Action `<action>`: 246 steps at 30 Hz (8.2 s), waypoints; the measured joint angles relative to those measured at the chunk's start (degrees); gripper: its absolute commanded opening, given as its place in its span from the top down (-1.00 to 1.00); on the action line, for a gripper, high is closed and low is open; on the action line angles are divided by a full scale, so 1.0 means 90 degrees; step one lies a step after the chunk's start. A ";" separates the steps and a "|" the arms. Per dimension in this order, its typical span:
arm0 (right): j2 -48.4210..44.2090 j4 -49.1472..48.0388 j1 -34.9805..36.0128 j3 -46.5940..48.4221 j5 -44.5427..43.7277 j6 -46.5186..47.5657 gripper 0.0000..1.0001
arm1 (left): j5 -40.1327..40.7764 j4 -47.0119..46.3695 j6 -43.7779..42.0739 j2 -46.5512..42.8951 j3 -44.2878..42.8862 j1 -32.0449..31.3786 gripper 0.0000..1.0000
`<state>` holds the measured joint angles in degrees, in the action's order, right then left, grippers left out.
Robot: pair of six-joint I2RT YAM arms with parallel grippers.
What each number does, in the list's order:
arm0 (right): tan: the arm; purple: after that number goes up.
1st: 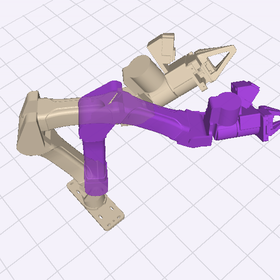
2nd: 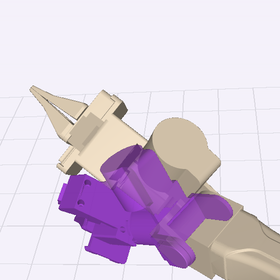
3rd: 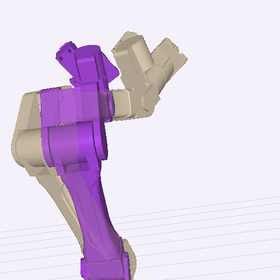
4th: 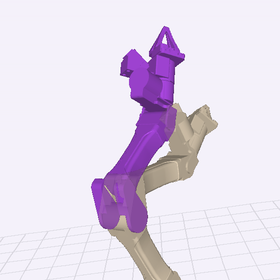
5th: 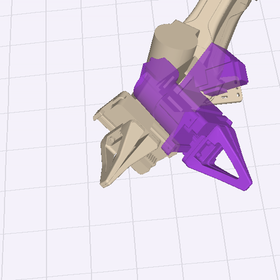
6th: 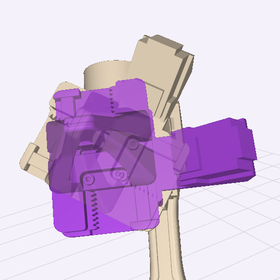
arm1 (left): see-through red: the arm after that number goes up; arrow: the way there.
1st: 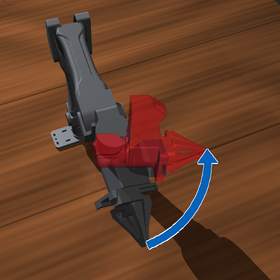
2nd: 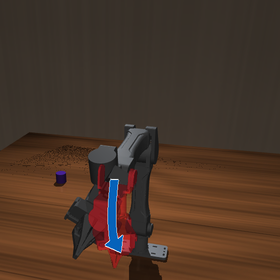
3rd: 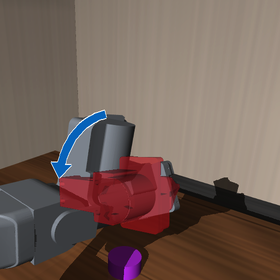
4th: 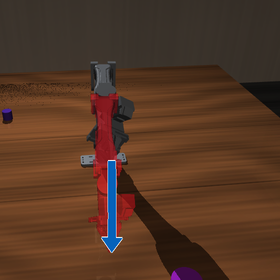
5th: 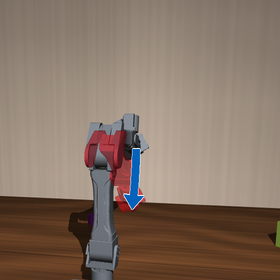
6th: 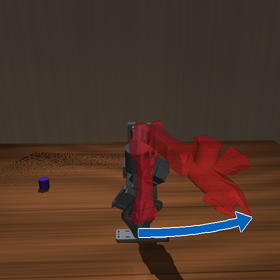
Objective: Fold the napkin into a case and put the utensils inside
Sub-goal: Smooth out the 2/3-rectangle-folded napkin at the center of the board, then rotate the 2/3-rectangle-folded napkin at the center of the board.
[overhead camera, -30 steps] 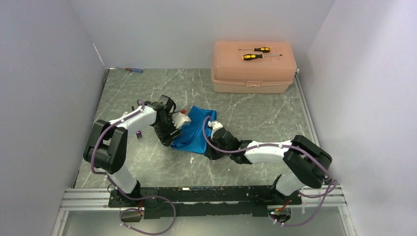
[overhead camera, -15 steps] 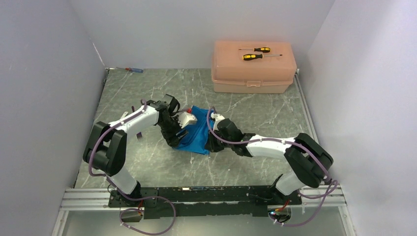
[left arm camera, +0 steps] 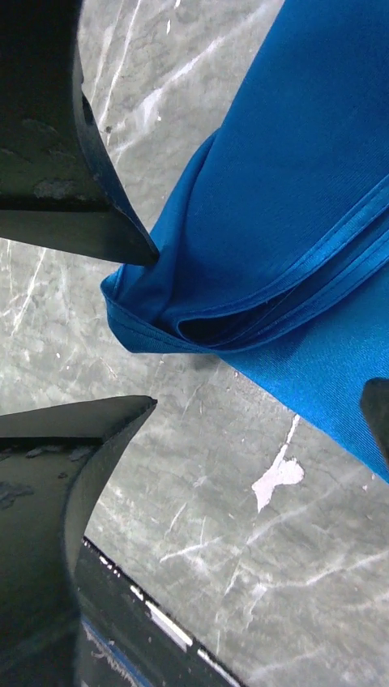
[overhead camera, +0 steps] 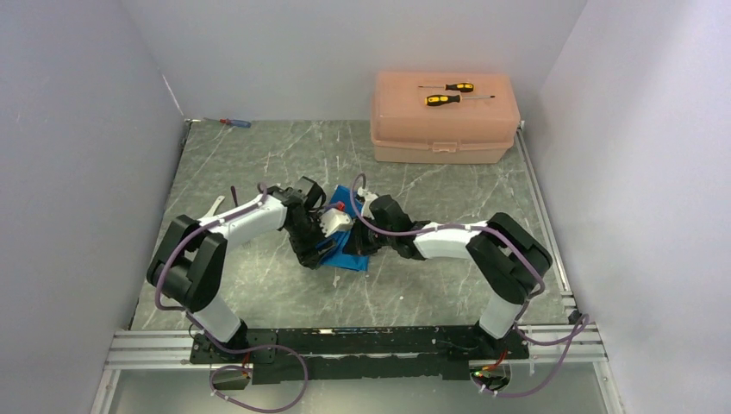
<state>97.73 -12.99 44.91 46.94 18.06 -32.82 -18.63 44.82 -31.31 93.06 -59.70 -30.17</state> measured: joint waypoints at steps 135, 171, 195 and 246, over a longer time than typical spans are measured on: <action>-0.1651 -0.4668 -0.1069 -0.2895 -0.1321 0.0189 0.88 | -0.0777 -0.0362 0.1338 0.0840 -0.0442 -0.0699 -0.48; 0.0367 -0.3628 0.0308 -0.1695 -0.0287 -0.0202 0.85 | -0.1411 -0.0029 0.1285 0.1027 -0.1307 0.0770 -0.32; 0.2701 0.0168 -0.1224 0.3475 0.0612 0.2242 0.76 | -0.1460 0.1413 -0.1885 -0.2205 -0.1061 -0.0389 -0.88; 0.1622 -0.0058 -0.1598 0.1574 -0.0954 0.2837 0.87 | 0.1035 -0.1875 -0.4211 -0.0811 0.1586 -0.1690 -0.26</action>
<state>112.33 -13.52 30.52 61.10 9.47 -7.29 -9.32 27.94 -69.21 85.76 -45.43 -45.39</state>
